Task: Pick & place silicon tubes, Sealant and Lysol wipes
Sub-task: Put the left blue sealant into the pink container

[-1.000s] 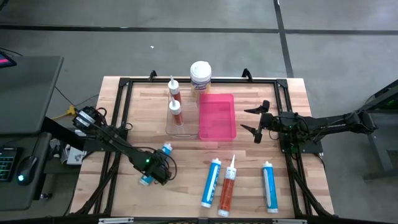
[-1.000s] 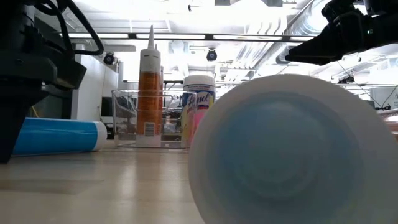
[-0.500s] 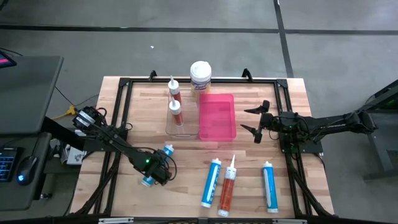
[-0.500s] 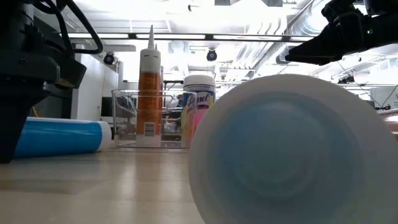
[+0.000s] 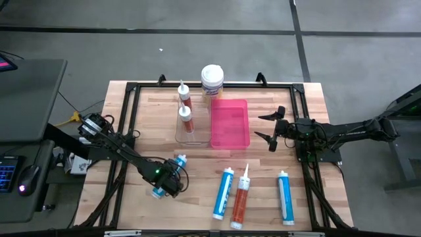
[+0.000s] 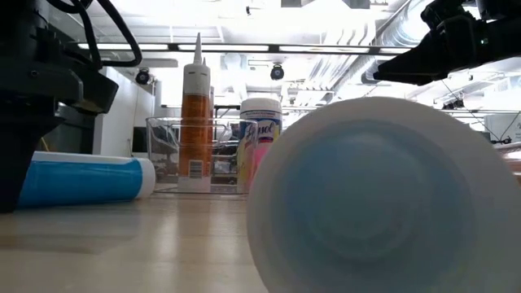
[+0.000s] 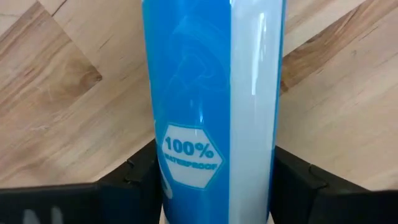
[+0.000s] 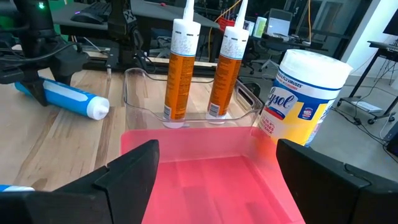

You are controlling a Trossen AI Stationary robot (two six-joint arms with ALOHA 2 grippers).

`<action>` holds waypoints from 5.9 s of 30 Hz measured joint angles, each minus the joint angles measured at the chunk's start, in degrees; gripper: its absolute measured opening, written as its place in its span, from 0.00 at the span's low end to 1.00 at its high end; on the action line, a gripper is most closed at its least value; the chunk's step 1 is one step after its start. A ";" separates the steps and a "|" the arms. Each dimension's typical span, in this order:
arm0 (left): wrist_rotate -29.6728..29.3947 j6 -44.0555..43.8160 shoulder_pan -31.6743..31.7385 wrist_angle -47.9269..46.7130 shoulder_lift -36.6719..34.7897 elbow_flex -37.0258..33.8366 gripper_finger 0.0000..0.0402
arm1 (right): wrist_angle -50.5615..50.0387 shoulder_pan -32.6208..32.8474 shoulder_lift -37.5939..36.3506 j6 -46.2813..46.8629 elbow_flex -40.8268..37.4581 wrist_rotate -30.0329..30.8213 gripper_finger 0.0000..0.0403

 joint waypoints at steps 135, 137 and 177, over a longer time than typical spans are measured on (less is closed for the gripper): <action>-13.70 31.47 9.53 54.59 4.53 20.15 0.48 | 13.74 10.03 0.02 54.03 -0.02 -8.72 0.80; -13.36 31.42 9.77 54.60 4.52 20.15 0.48 | 13.19 10.03 0.02 54.25 -0.02 -8.86 0.80; -5.03 40.79 10.08 48.49 3.65 20.11 0.48 | 9.10 52.31 51.73 70.25 27.04 47.62 0.80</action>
